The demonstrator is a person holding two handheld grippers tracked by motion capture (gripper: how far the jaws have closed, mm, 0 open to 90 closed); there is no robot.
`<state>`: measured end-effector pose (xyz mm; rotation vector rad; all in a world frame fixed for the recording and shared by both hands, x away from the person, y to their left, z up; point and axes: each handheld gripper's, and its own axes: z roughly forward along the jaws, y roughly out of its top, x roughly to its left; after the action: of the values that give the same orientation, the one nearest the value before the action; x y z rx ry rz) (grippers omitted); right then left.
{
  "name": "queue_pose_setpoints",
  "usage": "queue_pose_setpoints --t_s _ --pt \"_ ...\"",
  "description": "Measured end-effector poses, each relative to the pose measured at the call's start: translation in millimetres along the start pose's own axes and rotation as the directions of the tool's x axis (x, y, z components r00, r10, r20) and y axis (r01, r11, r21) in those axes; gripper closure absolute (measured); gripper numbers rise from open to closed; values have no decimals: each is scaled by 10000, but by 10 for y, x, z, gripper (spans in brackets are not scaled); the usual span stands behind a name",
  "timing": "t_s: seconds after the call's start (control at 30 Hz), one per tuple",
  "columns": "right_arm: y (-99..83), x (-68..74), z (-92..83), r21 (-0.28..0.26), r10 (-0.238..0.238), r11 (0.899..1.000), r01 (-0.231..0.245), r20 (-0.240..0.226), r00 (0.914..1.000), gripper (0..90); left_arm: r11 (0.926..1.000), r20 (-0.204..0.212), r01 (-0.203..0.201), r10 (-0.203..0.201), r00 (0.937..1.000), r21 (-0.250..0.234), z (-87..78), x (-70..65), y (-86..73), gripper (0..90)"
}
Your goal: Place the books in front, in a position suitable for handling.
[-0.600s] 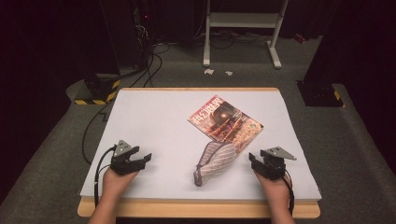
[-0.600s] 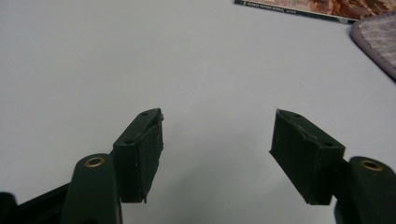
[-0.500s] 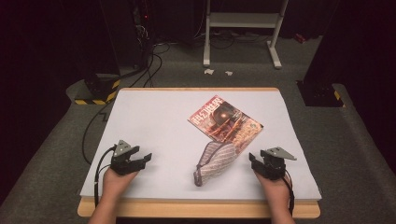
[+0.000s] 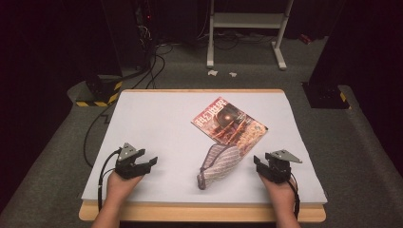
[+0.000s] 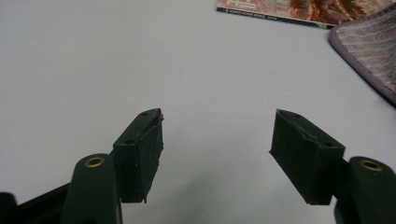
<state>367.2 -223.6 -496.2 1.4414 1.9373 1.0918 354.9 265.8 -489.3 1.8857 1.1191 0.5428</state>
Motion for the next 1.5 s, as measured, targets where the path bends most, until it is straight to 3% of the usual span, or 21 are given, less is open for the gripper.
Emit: queue_pose_setpoints --t_s 0.33,0.7,0.9,1.23,1.3,1.37,1.4,1.43,1.47,1.5 --pt "5 -5 -9 -28 32 10000 -32 -26 10000 481 9993 728 -254 274 9970 -280 -14 -219 94 340" --pt "7 -6 -18 -57 -20 10000 20 -4 10000 481 9952 1596 -893 945 9827 -393 54 -597 180 338" --pt "7 -7 -18 -50 -22 10000 22 0 10000 483 9920 2099 -1167 1241 9698 -476 115 -797 209 338" --pt "8 -16 -31 -82 20 10000 -20 5 10000 487 9916 2734 -1098 1244 9538 -682 152 -964 237 338" --pt "7 -16 -31 -74 32 10000 -32 4 10000 487 9891 2969 -1267 1433 9441 -747 166 -1047 271 338" --pt "6 -17 -31 -68 33 10000 -33 3 10000 488 9911 3105 -1095 1279 9419 -760 177 -1098 276 338" --pt "6 -17 -32 -66 42 10000 -42 -5 10000 489 9882 3301 -1371 1522 9316 -688 204 -1142 308 338" --pt "6 -18 -33 -68 42 10000 -42 -12 10000 491 9882 3301 -1371 1522 9316 -688 204 -1142 308 338" --pt "6 -18 -34 -78 50 10000 -50 -14 10000 491 9872 3445 -1407 1579 9254 -746 248 -1220 337 338" --pt "6 -19 -34 -89 52 9999 -52 -16 10000 491 9872 3445 -1407 1579 9254 -746 248 -1220 337 338"
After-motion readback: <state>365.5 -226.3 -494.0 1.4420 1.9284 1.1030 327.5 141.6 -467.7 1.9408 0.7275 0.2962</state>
